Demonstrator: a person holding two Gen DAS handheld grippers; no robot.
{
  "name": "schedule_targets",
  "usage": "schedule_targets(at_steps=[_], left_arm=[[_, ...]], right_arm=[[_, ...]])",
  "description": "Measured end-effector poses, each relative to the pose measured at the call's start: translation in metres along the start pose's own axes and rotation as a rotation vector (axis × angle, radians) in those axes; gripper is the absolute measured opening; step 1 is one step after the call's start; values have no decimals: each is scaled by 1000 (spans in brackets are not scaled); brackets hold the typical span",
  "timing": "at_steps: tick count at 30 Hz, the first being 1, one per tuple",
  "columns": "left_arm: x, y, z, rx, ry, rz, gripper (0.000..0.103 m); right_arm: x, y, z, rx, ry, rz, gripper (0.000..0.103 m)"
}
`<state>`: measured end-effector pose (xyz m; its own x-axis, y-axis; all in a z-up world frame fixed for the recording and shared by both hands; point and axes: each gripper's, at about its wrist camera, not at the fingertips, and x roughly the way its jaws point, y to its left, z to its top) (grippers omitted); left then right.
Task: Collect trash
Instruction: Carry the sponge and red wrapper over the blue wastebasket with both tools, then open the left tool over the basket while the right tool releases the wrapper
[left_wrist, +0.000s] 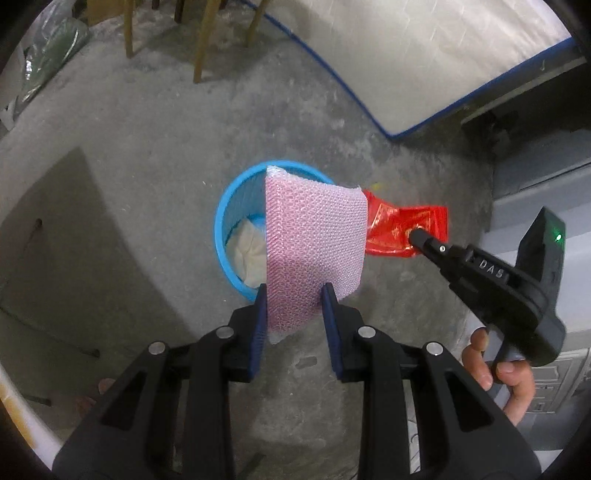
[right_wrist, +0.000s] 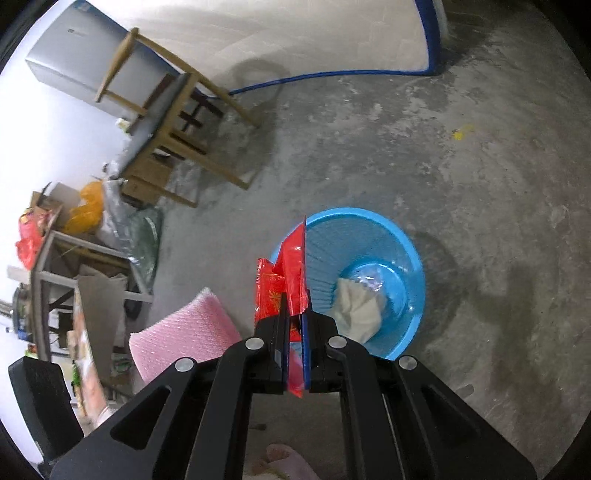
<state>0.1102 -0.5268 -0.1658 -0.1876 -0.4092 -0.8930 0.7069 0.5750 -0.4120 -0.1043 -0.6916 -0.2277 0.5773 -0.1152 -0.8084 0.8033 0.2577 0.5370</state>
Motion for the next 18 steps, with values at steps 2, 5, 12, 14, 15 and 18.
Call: schedule_targets(at_steps=[2, 5, 12, 14, 15, 18], left_arm=[[14, 2, 7, -10, 8, 13, 27], [38, -1, 14, -9, 8, 19, 27], [65, 3, 17, -79, 9, 24, 67], [60, 3, 14, -74, 2, 23, 67], [56, 1, 13, -64, -9, 15, 67], [45, -4, 13, -33, -50, 18, 68]], right_arm=[[10, -4, 6, 11, 8, -14, 6], [27, -10, 13, 24, 15, -26, 6], [70, -42, 10, 62, 55, -105, 40], [73, -53, 7, 85, 63, -114, 40], [73, -58, 4, 98, 64, -113, 40], [70, -67, 2, 99, 54, -120, 40]])
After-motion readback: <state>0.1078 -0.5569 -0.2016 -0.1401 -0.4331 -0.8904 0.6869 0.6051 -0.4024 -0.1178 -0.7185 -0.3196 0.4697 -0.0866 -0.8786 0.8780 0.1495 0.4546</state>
